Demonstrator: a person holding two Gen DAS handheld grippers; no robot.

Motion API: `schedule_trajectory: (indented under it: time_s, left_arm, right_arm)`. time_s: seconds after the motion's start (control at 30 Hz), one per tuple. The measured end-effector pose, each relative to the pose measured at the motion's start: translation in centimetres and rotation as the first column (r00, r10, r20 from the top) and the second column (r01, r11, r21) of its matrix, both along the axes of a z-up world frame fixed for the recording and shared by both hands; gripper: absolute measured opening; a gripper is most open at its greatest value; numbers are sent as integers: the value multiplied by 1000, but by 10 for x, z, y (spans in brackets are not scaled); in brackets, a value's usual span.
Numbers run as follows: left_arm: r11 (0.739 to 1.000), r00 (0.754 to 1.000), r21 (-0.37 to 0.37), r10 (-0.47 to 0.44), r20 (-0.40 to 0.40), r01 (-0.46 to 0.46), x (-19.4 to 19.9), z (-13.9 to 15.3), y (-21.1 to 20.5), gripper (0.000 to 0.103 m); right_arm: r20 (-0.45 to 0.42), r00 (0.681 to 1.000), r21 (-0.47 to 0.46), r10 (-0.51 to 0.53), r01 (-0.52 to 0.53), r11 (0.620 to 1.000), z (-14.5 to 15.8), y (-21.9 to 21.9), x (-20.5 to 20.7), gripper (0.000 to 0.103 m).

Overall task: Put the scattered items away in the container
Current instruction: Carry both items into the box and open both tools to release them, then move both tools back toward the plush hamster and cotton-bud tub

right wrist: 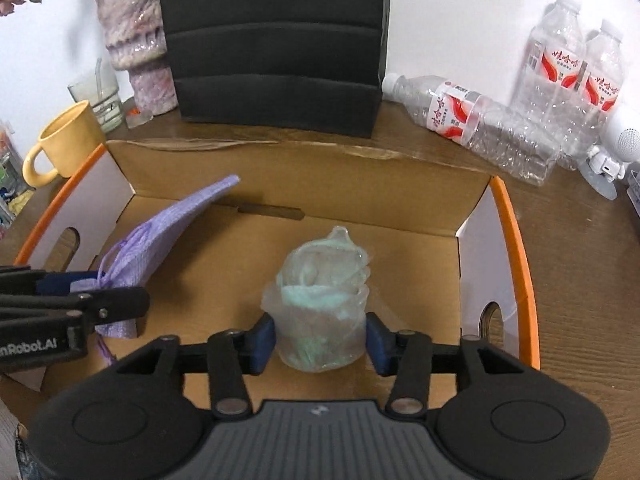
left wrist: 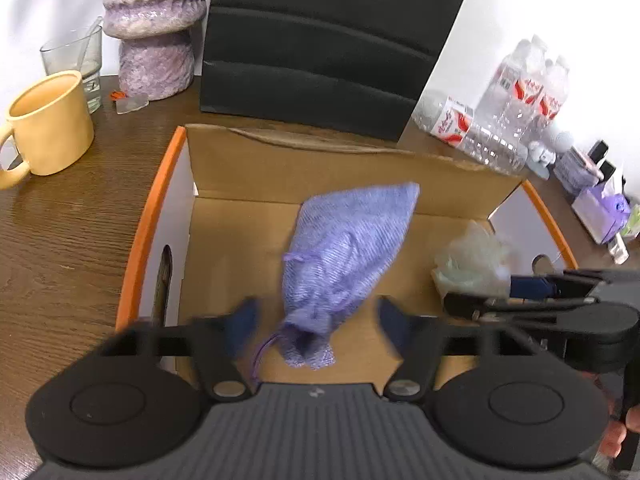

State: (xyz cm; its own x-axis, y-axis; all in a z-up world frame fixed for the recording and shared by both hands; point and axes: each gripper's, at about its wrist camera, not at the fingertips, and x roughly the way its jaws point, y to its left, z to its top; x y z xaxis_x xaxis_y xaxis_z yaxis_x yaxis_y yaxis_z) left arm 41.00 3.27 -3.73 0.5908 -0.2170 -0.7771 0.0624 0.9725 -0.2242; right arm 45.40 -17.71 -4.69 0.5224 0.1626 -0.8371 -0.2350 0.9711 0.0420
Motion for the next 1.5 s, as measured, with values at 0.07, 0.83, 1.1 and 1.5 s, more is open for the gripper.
schedule_trajectory:
  time_s: [0.07, 0.83, 1.1, 1.5]
  left_arm:
    - [999, 1000, -41, -11, 18, 11, -5, 9, 2, 93]
    - [1000, 966, 2, 15, 258, -16, -169, 106, -1, 103]
    - [997, 964, 76, -8, 264, -12, -223, 100, 0, 103]
    - [990, 959, 143, -29, 280, -12, -289, 60, -2, 103]
  right_arm:
    - [-13, 1000, 4, -10, 10, 1000, 4, -2, -3, 71]
    - [172, 984, 74, 52, -66, 995, 105, -21, -183, 103]
    - [210, 974, 65, 88, -103, 993, 104, -13, -247, 103]
    - [237, 965, 48, 111, -126, 991, 67, -10, -309, 103]
